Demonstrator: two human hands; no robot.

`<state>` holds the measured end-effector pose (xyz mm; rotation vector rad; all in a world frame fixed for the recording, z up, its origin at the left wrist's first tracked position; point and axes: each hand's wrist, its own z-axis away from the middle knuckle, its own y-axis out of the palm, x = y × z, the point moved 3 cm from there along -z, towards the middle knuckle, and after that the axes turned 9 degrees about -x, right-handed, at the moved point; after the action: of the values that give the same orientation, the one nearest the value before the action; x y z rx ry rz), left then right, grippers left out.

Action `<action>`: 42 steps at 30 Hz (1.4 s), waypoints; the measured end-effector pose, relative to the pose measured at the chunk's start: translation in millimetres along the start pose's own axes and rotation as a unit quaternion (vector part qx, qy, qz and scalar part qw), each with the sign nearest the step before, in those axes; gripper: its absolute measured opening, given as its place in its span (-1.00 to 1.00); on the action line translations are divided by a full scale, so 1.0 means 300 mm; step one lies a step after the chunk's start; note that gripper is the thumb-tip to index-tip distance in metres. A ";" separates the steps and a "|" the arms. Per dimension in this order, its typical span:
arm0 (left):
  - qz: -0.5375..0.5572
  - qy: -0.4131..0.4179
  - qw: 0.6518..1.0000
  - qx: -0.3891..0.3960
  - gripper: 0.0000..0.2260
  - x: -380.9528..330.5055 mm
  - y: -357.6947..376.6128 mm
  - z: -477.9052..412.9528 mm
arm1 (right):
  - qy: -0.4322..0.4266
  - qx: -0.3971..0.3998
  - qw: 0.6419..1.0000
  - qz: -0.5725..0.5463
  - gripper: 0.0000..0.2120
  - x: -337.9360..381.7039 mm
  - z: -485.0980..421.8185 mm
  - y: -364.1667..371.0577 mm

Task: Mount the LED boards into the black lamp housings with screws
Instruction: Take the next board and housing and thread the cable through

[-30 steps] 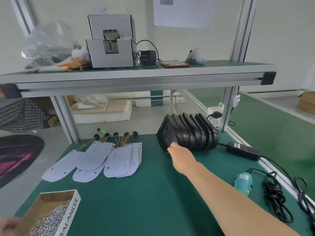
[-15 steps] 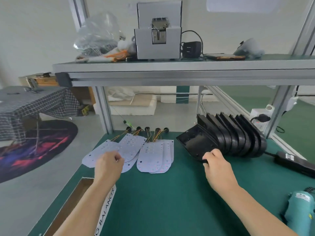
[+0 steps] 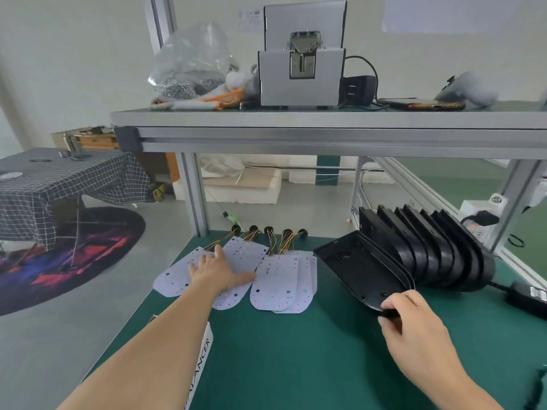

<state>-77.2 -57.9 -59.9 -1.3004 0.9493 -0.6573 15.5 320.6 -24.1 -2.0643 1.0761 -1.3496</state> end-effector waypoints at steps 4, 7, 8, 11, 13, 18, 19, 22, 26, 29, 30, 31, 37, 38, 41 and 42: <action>0.034 0.034 0.999 -0.010 0.20 -0.011 -0.010 -0.004 | 0.001 -0.001 1.000 -0.028 -0.75 0.009 0.018 -0.019; 0.046 0.054 0.997 -0.021 0.16 -0.028 -0.024 0.004 | 0.000 0.014 0.998 -0.064 -0.76 0.014 0.035 -0.035; 0.045 0.053 0.997 -0.022 0.15 -0.036 -0.027 0.007 | -0.002 0.020 0.997 -0.077 -0.78 0.015 0.043 -0.041; 0.046 0.051 0.997 -0.022 0.10 -0.056 -0.036 0.025 | -0.006 0.026 0.994 -0.110 -0.73 0.021 0.067 -0.058; 0.061 0.047 0.997 -0.022 0.08 -0.060 -0.049 0.040 | -0.012 0.031 0.993 -0.116 -0.65 0.024 0.080 -0.067; 0.057 0.049 0.997 -0.027 0.04 -0.072 -0.081 0.068 | -0.003 0.128 0.985 -0.115 -0.63 -0.004 0.080 -0.062; 0.053 0.053 0.997 -0.027 0.02 -0.075 -0.085 0.072 | -0.007 0.154 0.982 -0.112 -0.65 -0.007 0.078 -0.062; 0.049 0.063 0.996 -0.036 -0.03 -0.075 -0.094 0.088 | -0.036 0.209 0.973 -0.095 -0.74 -0.008 0.082 -0.057; 0.060 0.065 0.995 -0.051 -0.12 -0.059 -0.096 0.114 | -0.060 0.188 0.977 -0.076 -0.72 -0.012 0.101 -0.042; 0.084 0.058 0.994 -0.050 -0.23 -0.048 -0.092 0.136 | -0.044 0.161 0.984 -0.054 -0.72 -0.013 0.118 -0.031; 0.098 0.051 0.993 -0.047 -0.25 -0.044 -0.091 0.141 | -0.028 0.154 0.987 -0.047 -0.72 -0.017 0.124 -0.027; 0.119 0.041 0.991 -0.042 -0.27 -0.039 -0.090 0.145 | -0.013 0.148 0.988 -0.046 -0.72 -0.022 0.130 -0.024; 0.468 -0.028 0.881 0.064 -0.27 -0.059 -0.135 0.171 | 0.004 0.144 0.988 -0.057 -0.82 -0.036 0.152 -0.016; 0.529 -0.016 0.845 0.078 -0.29 -0.073 -0.161 0.187 | 0.006 0.143 0.988 -0.057 -0.81 -0.037 0.155 -0.014; 0.612 0.041 0.784 0.097 -0.20 -0.109 -0.245 0.261 | 0.010 0.152 0.987 -0.054 -0.74 -0.037 0.159 -0.002; 0.610 0.064 0.785 0.093 -0.13 -0.120 -0.267 0.291 | 0.011 0.155 0.986 -0.053 -0.71 -0.036 0.159 0.001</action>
<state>-10.5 1.4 25.7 -0.2563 1.5310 0.2028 56.2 326.9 -50.4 -1.9009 0.7177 -1.4885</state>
